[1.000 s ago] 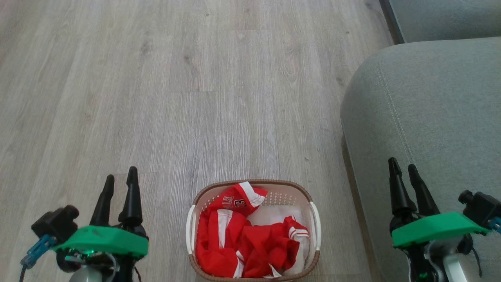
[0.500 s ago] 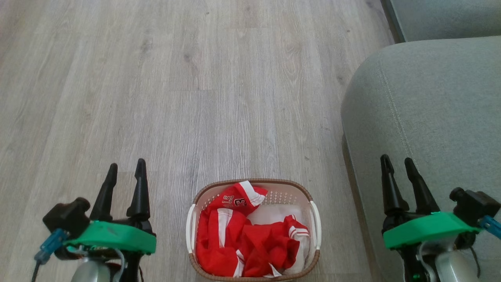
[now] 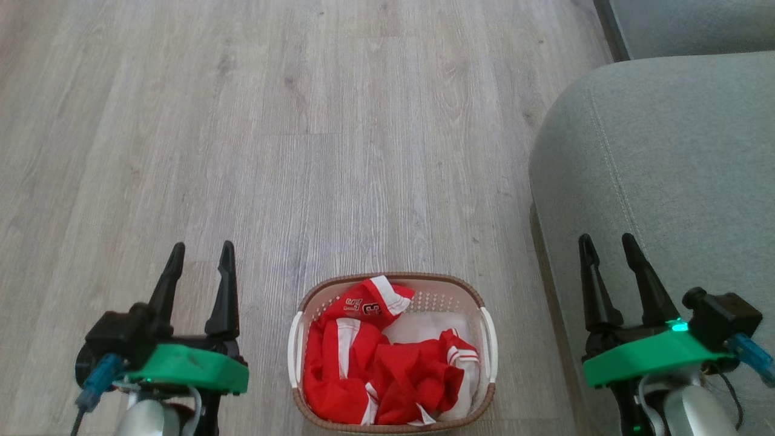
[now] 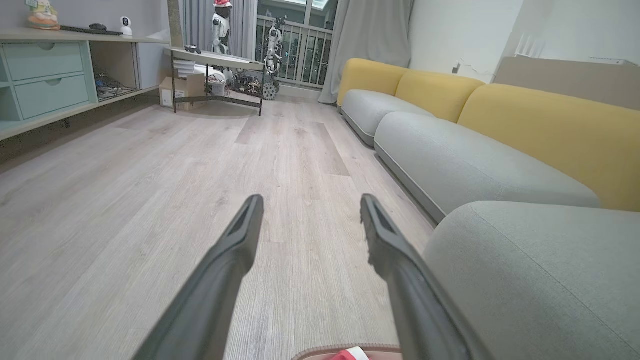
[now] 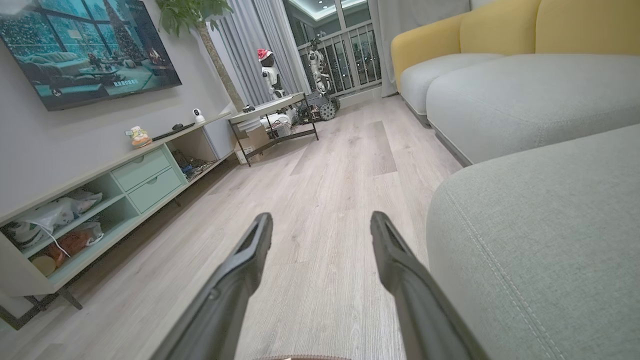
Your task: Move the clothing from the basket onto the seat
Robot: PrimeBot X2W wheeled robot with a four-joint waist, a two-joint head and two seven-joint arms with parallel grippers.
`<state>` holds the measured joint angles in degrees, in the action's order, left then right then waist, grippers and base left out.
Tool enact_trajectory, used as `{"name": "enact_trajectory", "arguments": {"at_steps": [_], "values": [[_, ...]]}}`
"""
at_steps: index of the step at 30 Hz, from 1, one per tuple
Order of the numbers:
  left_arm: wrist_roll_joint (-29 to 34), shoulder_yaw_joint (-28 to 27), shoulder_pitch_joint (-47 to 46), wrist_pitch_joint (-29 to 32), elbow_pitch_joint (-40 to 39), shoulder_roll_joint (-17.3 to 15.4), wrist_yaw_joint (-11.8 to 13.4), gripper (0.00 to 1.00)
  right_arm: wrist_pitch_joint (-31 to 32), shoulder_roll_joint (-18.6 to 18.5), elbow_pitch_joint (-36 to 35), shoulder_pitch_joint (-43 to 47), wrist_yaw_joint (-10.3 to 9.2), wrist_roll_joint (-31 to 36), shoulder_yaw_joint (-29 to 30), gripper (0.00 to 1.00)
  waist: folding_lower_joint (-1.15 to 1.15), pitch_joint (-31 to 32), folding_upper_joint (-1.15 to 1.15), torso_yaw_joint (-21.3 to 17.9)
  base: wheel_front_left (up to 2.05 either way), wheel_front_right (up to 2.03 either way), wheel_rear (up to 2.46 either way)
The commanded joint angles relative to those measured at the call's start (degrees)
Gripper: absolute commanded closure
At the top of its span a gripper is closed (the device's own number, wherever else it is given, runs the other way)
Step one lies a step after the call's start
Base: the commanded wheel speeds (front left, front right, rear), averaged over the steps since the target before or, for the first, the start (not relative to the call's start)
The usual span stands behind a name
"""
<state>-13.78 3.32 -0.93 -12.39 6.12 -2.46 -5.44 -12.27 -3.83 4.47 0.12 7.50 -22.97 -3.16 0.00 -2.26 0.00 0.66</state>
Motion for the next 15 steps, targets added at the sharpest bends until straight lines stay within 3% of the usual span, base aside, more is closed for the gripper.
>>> {"name": "enact_trajectory", "arguments": {"at_steps": [1, 11, 15], "values": [[2.0, -1.1, -3.2, -1.0, -2.3, -0.7, 0.3, 0.0, -1.1, -0.9, -2.5, -1.9, -0.01, 1.8, -1.5, 0.0, 0.0, -0.1, 0.0, 0.0, 0.0, 0.0, 0.0], [8.7, -0.8, -3.6, -2.6, -3.2, -0.7, 0.3, 0.0, -2.7, -0.9, -3.4, -2.0, -0.01, 7.8, -2.4, 0.0, 0.0, -0.3, 0.0, -0.1, 0.0, 0.0, 0.0], [8.7, -0.8, -3.5, -2.6, -3.1, -0.7, 0.2, 0.0, -2.7, -0.9, -3.3, -1.9, -0.01, 7.8, -2.4, 0.0, 0.0, -0.2, 0.0, -0.1, 0.0, 0.0, 0.0]]}}
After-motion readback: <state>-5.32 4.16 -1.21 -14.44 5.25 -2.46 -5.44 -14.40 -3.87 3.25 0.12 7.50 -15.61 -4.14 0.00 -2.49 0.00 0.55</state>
